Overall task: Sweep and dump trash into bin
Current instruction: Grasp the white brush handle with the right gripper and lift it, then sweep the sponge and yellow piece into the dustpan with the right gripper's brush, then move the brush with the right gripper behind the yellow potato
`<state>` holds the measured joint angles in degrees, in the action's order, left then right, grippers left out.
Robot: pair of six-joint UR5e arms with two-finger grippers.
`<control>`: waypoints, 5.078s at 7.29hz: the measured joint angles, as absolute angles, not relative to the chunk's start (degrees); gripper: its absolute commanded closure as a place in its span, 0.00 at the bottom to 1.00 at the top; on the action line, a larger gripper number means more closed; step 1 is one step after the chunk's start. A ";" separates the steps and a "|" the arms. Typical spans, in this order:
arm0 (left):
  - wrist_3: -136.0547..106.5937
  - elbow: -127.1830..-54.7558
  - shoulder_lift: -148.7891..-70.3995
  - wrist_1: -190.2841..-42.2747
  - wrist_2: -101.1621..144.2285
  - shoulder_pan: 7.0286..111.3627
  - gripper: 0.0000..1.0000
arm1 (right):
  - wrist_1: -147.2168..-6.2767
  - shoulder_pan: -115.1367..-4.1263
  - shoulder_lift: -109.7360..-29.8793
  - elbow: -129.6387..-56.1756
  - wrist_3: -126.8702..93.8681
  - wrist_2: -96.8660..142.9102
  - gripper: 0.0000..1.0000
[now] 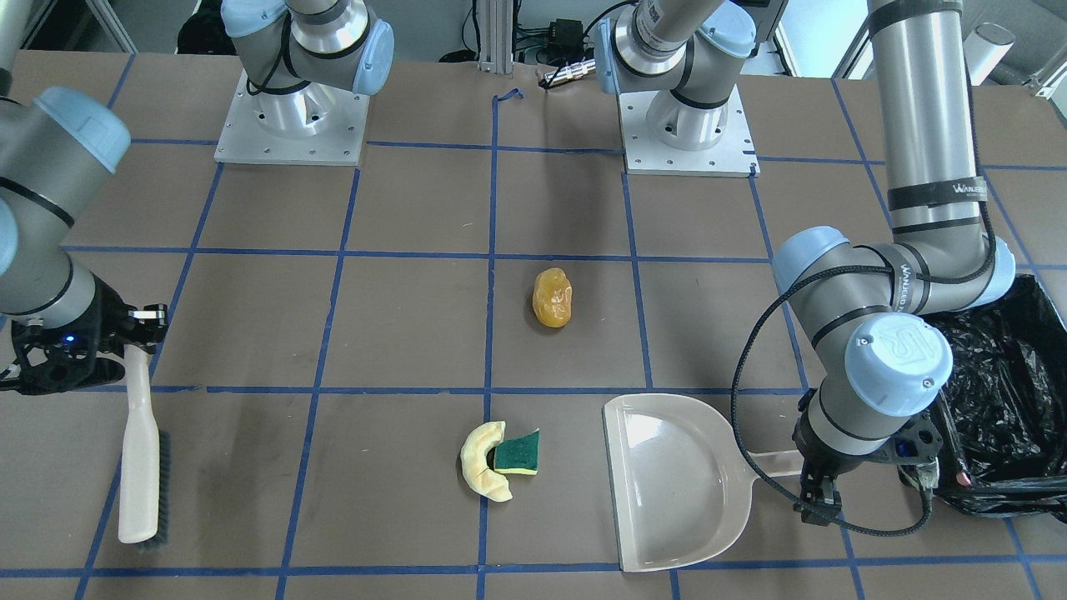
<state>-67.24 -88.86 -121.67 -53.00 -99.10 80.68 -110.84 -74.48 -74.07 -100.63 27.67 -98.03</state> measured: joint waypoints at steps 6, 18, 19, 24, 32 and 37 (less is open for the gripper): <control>-67.42 -88.97 -120.88 -52.94 -98.98 80.71 1.00 | -105.24 -99.87 -74.03 -98.68 -13.64 -94.74 0.95; -80.65 -89.45 -121.38 -52.24 -109.27 84.71 1.00 | -106.74 -111.36 -66.02 -93.35 -29.97 -88.02 0.95; -81.04 -89.47 -121.43 -52.12 -109.99 84.96 1.00 | -106.72 -112.70 -63.35 -90.77 -31.11 -87.39 0.95; -81.38 -89.37 -121.47 -51.98 -110.55 85.17 1.00 | -106.33 -117.46 -52.65 -76.10 -32.42 -81.47 0.95; -81.21 -89.38 -121.28 -51.95 -110.31 85.44 1.00 | -105.88 -118.79 -50.87 -69.75 -35.17 -69.65 0.94; -81.27 -89.39 -121.25 -51.96 -110.03 85.52 1.00 | -92.88 -115.69 -56.60 -69.72 -30.11 -78.35 0.94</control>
